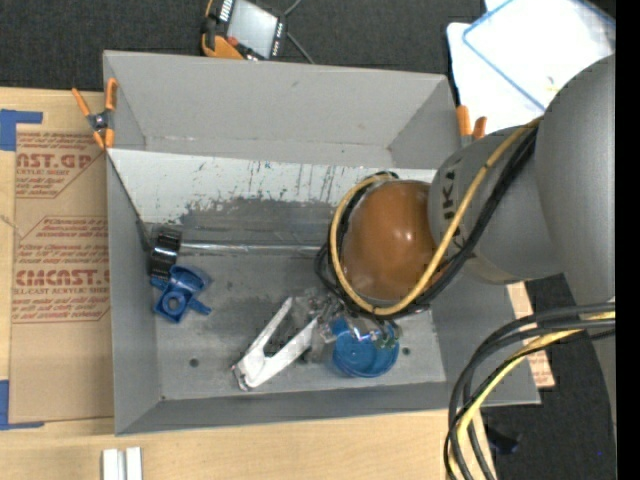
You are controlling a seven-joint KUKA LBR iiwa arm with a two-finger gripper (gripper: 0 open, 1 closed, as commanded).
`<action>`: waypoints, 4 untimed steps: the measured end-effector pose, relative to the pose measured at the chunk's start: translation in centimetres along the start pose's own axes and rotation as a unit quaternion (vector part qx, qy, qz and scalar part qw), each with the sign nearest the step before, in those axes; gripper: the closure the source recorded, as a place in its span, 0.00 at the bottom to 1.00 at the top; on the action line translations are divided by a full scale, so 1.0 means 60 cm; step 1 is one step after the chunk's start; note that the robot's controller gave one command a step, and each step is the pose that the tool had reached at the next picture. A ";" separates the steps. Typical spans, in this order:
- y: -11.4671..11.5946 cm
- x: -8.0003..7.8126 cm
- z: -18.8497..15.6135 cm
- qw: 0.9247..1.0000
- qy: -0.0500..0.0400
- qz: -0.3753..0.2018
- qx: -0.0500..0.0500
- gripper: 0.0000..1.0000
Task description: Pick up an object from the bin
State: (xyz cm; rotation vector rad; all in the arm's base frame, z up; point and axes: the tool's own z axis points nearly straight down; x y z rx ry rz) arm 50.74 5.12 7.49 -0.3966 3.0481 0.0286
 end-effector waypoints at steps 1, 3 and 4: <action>0.010 0.001 -0.006 1.000 0.000 -0.008 0.000 1.00; 0.030 0.005 -0.019 1.000 0.001 -0.025 0.001 1.00; 0.018 -0.010 -0.035 0.994 0.002 -0.113 -0.002 1.00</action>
Offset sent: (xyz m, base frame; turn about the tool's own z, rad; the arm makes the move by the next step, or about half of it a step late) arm -0.0038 0.0142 0.0004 -0.0122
